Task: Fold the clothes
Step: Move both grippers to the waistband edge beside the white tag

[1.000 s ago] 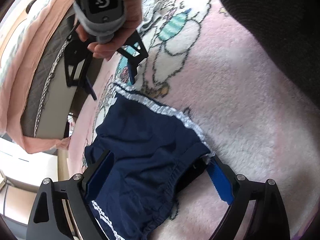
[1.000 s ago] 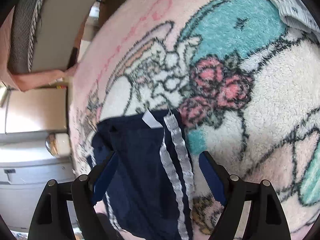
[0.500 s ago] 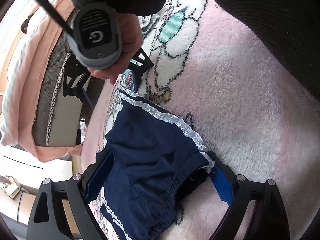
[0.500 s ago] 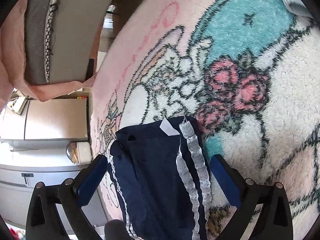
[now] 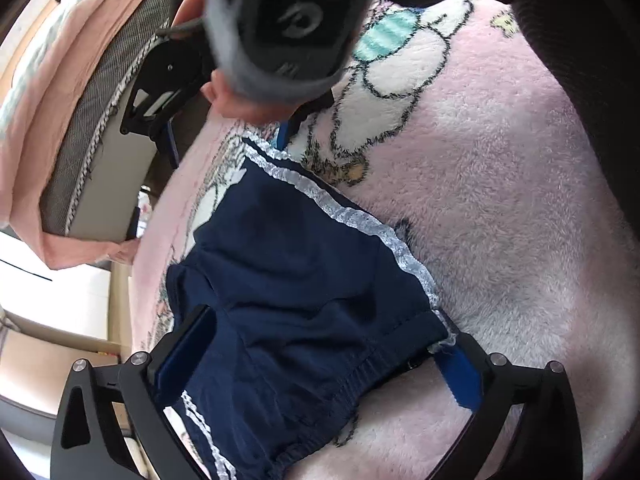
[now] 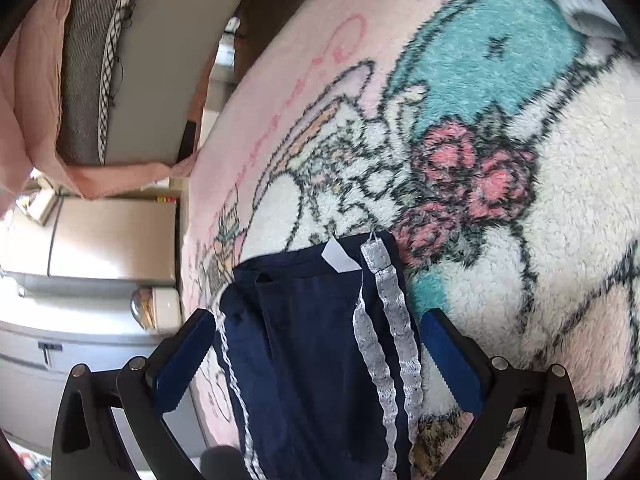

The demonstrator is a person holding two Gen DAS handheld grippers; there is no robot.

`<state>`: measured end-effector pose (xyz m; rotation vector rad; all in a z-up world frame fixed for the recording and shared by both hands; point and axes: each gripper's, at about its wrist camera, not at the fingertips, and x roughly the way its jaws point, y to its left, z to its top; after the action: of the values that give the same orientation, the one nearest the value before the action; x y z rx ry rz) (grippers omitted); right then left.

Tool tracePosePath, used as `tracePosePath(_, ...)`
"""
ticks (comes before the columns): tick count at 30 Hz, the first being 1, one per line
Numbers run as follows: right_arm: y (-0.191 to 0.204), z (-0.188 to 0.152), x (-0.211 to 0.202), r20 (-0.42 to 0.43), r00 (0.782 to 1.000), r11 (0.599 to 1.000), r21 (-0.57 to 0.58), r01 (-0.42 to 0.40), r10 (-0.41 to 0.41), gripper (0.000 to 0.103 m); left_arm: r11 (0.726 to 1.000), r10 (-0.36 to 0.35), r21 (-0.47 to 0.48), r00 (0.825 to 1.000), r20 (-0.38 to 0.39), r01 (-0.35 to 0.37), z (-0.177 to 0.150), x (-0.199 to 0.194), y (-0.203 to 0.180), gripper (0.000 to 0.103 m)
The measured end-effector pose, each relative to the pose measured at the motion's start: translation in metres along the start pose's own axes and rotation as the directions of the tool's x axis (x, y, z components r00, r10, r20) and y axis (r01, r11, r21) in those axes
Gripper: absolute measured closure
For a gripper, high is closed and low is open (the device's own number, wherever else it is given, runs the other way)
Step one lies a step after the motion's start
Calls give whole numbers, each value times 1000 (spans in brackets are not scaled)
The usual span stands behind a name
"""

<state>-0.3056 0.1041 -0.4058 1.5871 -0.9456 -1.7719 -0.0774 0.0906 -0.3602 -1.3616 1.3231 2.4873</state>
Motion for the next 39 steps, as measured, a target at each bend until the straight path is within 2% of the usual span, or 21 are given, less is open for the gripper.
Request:
tracePosePath(4, -8, 2, -3, 16, 999, 997, 64, -47, 46, 0, 999, 34, 15, 999, 20, -34, -2, -3, -3, 0)
tracePosePath(12, -5, 2, -2, 10, 999, 998, 39, -40, 39, 0, 995, 86, 50, 996, 28, -87, 0, -6, -11, 0)
tracePosePath(20, -6, 3, -2, 0, 999, 998, 49, -47, 47, 0, 995, 73, 56, 993, 89, -78, 7, -18, -19, 0)
tracePosePath(34, -7, 4, -2, -10, 999, 997, 53, -49, 50, 0, 995, 66, 67, 995, 69, -70, 12, -7, -18, 0)
tracePosePath(39, -8, 4, -3, -6, 999, 997, 57, -49, 50, 0, 992, 102, 76, 994, 34, -104, 10, -5, -15, 0)
